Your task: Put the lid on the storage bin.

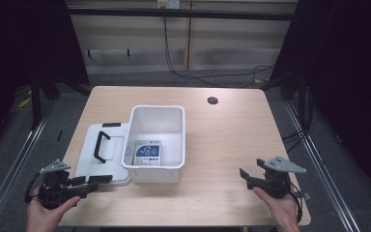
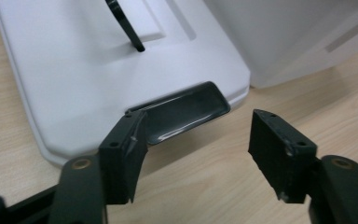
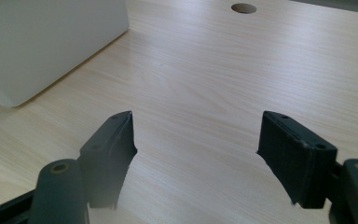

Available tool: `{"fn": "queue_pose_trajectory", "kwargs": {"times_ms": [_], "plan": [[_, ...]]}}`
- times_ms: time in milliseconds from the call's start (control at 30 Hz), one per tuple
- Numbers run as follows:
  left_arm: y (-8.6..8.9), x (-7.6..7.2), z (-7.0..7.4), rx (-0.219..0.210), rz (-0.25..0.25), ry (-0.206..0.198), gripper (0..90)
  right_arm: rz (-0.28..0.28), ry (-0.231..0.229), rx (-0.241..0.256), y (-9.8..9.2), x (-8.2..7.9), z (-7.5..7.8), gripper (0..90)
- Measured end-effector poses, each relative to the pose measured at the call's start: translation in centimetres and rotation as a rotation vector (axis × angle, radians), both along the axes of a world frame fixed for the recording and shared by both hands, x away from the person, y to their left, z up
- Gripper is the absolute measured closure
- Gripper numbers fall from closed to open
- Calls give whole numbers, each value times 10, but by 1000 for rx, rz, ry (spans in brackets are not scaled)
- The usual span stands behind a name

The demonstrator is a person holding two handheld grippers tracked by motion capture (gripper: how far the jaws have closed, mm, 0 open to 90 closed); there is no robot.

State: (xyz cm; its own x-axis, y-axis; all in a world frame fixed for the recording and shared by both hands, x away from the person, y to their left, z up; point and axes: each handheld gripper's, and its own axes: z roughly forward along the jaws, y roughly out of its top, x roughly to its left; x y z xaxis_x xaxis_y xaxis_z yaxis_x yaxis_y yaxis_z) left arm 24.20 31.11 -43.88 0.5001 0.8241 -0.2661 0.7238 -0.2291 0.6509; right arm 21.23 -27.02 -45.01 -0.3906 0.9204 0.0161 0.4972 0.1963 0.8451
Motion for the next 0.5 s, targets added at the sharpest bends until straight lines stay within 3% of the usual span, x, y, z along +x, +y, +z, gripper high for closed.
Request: {"fn": "queue_pose_trajectory", "kwargs": {"times_ms": [133, 200, 333, 400, 500], "plan": [[3, -1, 5, -77, -2, -49, 453, 6, 19, 6, 2, -1, 3, 265], [4, -1, 6, -88, 8, -63, 459, 7, 26, 9, 2, -2, 4, 265], [5, 2, 7, -40, 31, -28, 449, 3, 21, 7, 3, -7, 7, 265], [4, 4, 7, -36, 40, -12, 390, 2, 23, 7, 4, -11, 8, 265], [6, 8, 11, -53, 38, 6, 372, 14, 26, -12, 5, -14, 7, 276]]}}
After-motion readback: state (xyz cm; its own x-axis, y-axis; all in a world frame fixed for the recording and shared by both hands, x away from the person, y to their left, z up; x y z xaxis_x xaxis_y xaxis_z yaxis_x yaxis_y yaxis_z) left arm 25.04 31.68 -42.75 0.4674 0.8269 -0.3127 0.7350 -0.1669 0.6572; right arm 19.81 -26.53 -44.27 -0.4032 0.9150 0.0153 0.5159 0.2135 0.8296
